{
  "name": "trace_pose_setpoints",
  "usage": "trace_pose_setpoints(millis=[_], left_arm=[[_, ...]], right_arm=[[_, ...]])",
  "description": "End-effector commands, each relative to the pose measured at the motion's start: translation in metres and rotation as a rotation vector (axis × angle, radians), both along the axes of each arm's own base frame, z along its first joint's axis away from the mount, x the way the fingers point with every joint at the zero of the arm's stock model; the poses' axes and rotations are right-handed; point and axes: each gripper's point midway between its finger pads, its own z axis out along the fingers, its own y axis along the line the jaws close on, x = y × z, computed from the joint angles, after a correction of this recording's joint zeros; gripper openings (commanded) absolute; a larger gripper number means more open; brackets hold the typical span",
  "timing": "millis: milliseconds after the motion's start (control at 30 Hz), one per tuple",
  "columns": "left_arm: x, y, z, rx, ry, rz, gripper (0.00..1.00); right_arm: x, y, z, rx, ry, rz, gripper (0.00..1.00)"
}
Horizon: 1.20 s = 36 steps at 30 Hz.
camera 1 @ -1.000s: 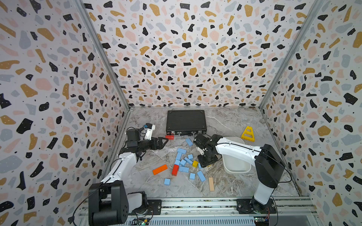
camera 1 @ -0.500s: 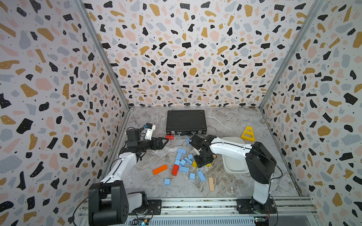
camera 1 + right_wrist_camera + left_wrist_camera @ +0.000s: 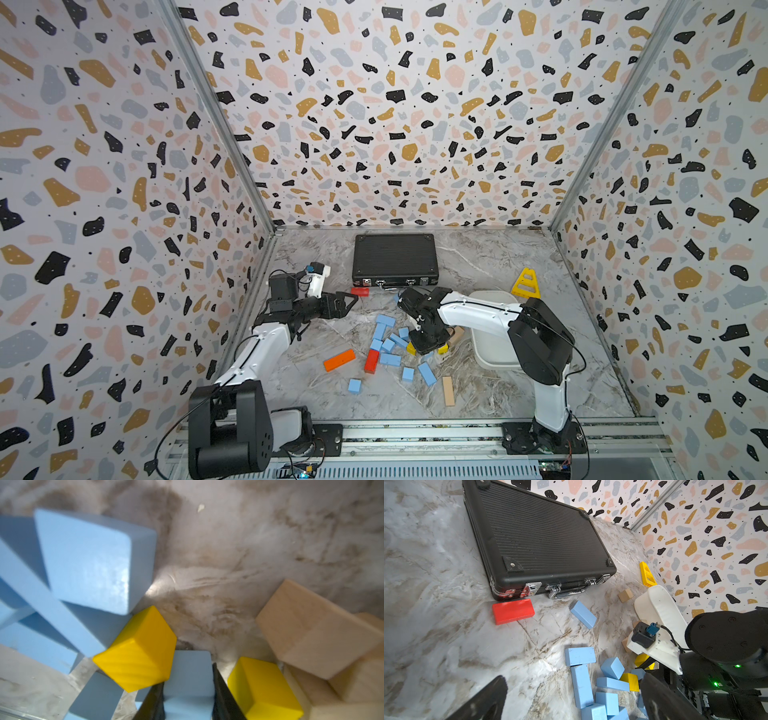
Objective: Pick out the blue building blocks
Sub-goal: Pick up the building block from the center of the board, then place the building block in the storage box.
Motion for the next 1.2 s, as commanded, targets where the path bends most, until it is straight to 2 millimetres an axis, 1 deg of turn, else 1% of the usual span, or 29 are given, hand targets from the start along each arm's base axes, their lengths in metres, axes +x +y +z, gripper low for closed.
trace_pose_setpoints(millis=[0, 67, 100, 167, 233, 300, 333, 367, 433, 500, 567, 633, 700, 800, 900, 1033, 1167], left_arm=[[0.0, -0.003, 0.003, -0.002, -0.027, -0.03, 1.0], [-0.002, -0.006, 0.005, -0.017, -0.033, -0.043, 1.0], [-0.004, -0.01, 0.007, -0.032, -0.034, -0.059, 1.0], [-0.01, -0.021, 0.01, -0.06, -0.037, -0.112, 1.0], [-0.018, -0.038, 0.012, -0.072, -0.04, -0.179, 1.0], [-0.027, -0.054, 0.012, -0.057, -0.052, -0.248, 1.0], [-0.031, -0.061, 0.011, -0.045, -0.059, -0.279, 1.0], [-0.034, -0.066, 0.009, -0.036, -0.061, -0.3, 1.0], [-0.036, -0.072, 0.007, -0.03, -0.057, -0.322, 1.0], [-0.037, -0.074, 0.005, -0.036, -0.047, -0.33, 1.0], [-0.038, -0.076, 0.004, -0.041, -0.038, -0.336, 1.0], [-0.038, -0.076, 0.004, -0.037, -0.041, -0.34, 1.0], [-0.039, -0.075, 0.004, -0.031, -0.044, -0.34, 1.0], [-0.04, -0.074, 0.005, -0.015, -0.056, -0.341, 1.0], [-0.039, -0.073, 0.004, -0.001, -0.064, -0.341, 1.0], [-0.039, -0.073, 0.002, 0.005, -0.057, -0.343, 1.0], [-0.039, -0.072, 0.0, 0.01, -0.054, -0.341, 1.0]], right_arm=[[0.014, 0.003, 0.027, 0.017, -0.075, 0.014, 0.26], [0.019, 0.001, 0.045, 0.031, -0.101, 0.019, 0.26], [0.023, -0.003, 0.055, 0.034, -0.116, 0.02, 0.26], [0.034, -0.018, 0.075, 0.036, -0.144, 0.0, 0.26], [0.048, -0.044, 0.096, 0.032, -0.173, -0.036, 0.27], [0.059, -0.076, 0.11, 0.016, -0.2, -0.08, 0.27], [0.064, -0.097, 0.113, 0.001, -0.204, -0.113, 0.27], [0.068, -0.113, 0.116, -0.009, -0.207, -0.144, 0.27], [0.076, -0.147, 0.117, -0.021, -0.204, -0.208, 0.28], [0.082, -0.171, 0.111, -0.028, -0.183, -0.26, 0.28], [0.09, -0.185, 0.1, -0.04, -0.155, -0.279, 0.28], [0.099, -0.191, 0.084, -0.039, -0.118, -0.287, 0.28], [0.108, -0.191, 0.071, -0.024, -0.088, -0.297, 0.29], [0.119, -0.19, 0.057, -0.016, -0.066, -0.303, 0.29], [0.127, -0.183, 0.045, 0.019, -0.052, -0.308, 0.29], [0.132, -0.175, 0.03, 0.048, -0.023, -0.31, 0.3], [0.137, -0.172, 0.023, 0.061, -0.028, -0.305, 0.31]])
